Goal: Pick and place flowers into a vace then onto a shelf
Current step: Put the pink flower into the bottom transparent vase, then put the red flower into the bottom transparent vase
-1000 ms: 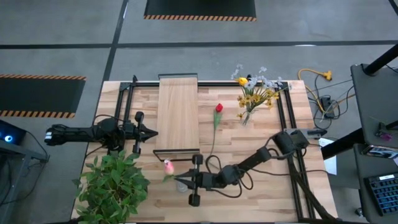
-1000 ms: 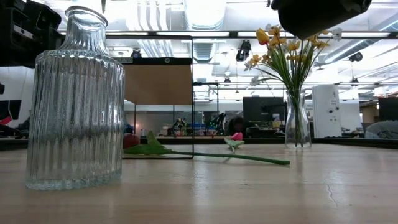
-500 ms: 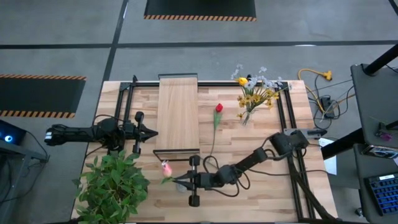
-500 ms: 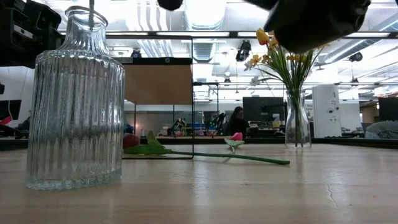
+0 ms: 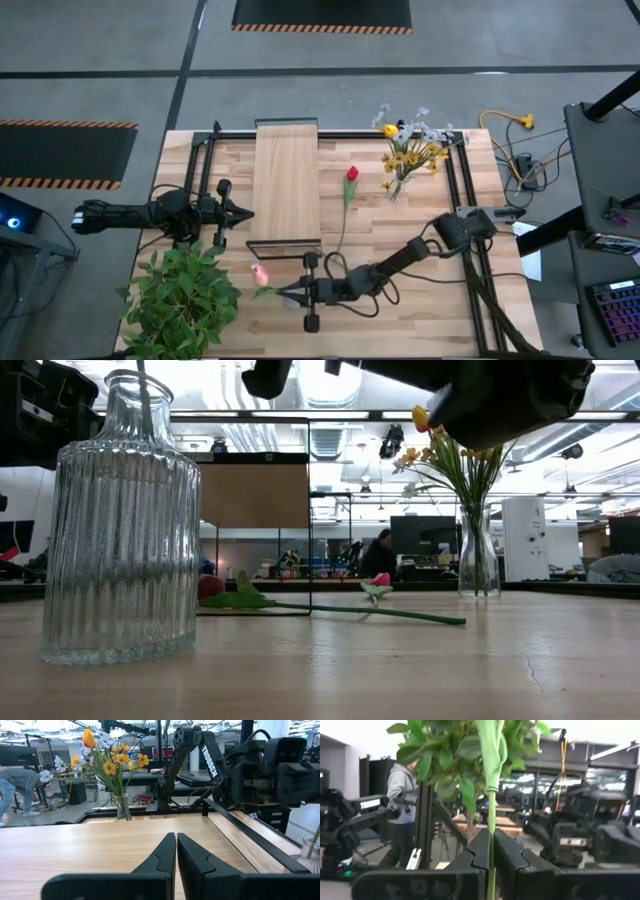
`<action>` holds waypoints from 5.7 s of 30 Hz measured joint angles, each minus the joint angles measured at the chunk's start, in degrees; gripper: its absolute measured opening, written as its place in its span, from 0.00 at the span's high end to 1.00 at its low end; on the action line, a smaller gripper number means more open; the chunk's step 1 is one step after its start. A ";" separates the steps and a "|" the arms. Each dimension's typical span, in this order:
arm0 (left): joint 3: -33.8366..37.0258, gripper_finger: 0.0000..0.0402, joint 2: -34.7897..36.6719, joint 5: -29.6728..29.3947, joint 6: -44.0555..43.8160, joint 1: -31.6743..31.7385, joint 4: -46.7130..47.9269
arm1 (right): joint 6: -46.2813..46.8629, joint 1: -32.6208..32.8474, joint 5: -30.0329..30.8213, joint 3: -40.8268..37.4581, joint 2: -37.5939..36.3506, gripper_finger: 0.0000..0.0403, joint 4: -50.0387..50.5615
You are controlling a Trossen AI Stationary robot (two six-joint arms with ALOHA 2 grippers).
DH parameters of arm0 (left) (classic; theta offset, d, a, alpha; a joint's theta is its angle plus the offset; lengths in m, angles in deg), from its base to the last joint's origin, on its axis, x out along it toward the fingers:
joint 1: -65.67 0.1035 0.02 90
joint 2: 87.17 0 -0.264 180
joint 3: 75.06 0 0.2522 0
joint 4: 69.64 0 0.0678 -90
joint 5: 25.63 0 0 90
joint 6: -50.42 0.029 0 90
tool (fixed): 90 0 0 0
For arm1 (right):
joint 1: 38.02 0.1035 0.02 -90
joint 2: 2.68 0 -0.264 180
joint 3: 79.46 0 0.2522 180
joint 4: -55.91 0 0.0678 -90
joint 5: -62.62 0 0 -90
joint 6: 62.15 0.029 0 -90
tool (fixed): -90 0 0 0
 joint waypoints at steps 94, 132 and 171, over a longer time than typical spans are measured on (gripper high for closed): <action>0.00 1.00 0.00 0.00 0.02 0.00 0.19 | 67.61 -26.86 7.16 -21.93 -22.07 0.51 85.77; 0.00 1.00 0.00 0.01 0.01 0.00 0.18 | 80.03 9.27 22.36 -23.32 -42.26 0.98 103.87; 0.00 1.00 0.02 0.00 0.02 0.00 0.17 | 1.57 15.00 21.20 -23.18 -24.93 0.98 19.67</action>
